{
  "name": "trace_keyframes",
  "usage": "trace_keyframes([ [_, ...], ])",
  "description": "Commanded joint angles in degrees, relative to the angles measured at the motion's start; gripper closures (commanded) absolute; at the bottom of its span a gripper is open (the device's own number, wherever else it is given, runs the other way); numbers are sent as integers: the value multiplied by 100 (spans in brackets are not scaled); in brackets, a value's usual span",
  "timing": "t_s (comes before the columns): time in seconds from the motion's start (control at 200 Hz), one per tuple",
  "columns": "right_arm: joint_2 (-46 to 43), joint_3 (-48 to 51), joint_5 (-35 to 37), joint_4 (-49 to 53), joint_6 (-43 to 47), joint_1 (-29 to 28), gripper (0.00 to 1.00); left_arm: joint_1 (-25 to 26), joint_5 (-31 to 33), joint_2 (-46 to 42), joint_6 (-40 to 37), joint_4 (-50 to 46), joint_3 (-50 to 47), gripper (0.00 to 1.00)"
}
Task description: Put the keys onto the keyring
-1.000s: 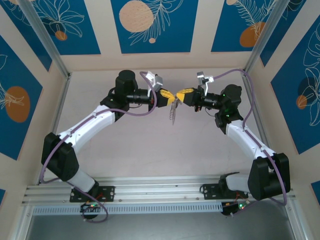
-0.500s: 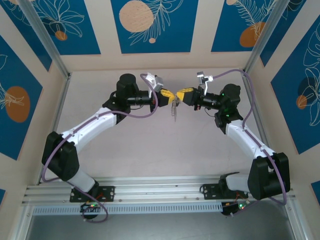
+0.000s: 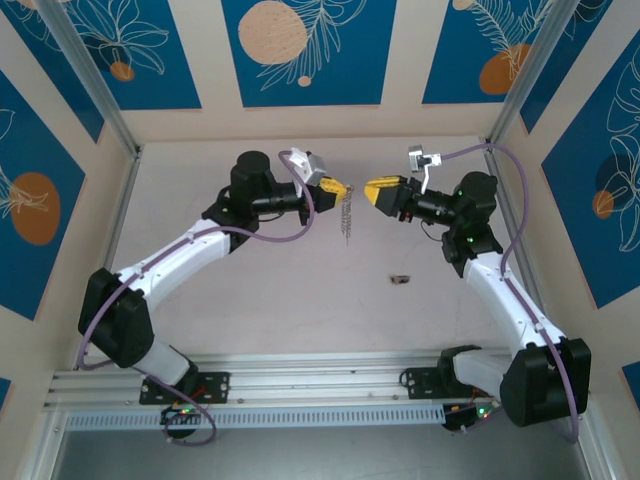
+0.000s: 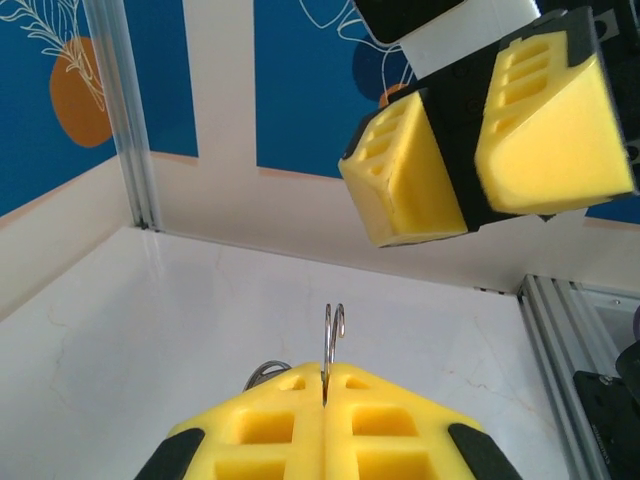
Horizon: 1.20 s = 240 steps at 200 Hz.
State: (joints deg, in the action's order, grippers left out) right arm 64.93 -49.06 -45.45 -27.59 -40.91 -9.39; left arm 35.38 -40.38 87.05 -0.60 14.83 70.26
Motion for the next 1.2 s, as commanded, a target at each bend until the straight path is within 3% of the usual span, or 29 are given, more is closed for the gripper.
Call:
trace_keyframes([
  [0.0,-36,205,357,583,79,40,66,31,109,-227,-190,-58,-37,100],
  [0.27,-97,517,1822,1867,95,76,51,31,115,-295,-463,-660,84,100],
  [0.36,-70,571,1913,2128,94,81,50,26,86,-257,-483,-904,165,100],
  [0.76,-156,332,453,1333,1059,-172,49,22,-523,-41,-505,-1884,770,100],
  [1.195,-117,-121,-529,688,1050,-71,58,22,-1222,268,-836,-2855,1472,100],
])
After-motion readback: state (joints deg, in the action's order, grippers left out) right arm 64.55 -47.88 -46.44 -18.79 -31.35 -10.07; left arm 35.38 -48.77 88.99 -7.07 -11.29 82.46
